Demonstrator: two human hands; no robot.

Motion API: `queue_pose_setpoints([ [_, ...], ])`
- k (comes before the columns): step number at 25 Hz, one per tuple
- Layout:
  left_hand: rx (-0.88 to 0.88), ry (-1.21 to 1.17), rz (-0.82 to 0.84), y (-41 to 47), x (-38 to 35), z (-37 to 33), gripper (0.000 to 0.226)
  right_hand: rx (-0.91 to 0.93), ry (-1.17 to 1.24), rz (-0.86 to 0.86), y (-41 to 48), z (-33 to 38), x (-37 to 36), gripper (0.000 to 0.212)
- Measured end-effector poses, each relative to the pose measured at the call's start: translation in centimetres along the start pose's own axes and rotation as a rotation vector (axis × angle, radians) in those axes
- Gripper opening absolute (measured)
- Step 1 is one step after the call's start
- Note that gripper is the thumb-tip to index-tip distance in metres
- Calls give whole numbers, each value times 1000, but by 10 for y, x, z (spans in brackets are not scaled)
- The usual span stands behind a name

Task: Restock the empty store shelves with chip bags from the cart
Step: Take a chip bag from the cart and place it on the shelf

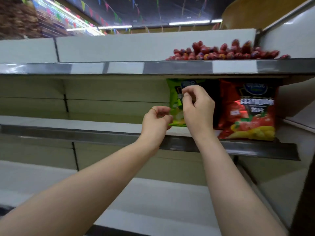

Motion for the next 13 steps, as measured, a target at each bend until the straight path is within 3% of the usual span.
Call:
queue_pose_setpoints([
  [13, 76, 178, -656, -145, 401, -32, 20, -256, 723, 498, -114, 211, -317, 33],
])
Point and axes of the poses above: each hand's wrist, its own y-axis towards the middle knuckle, its own x-axis out of the back of the hand, z = x × y, the point moved 5 cm from there along y, towards the middle knuckle, and after that the axes turned 6 degrees about z, right-handed, at the moved point
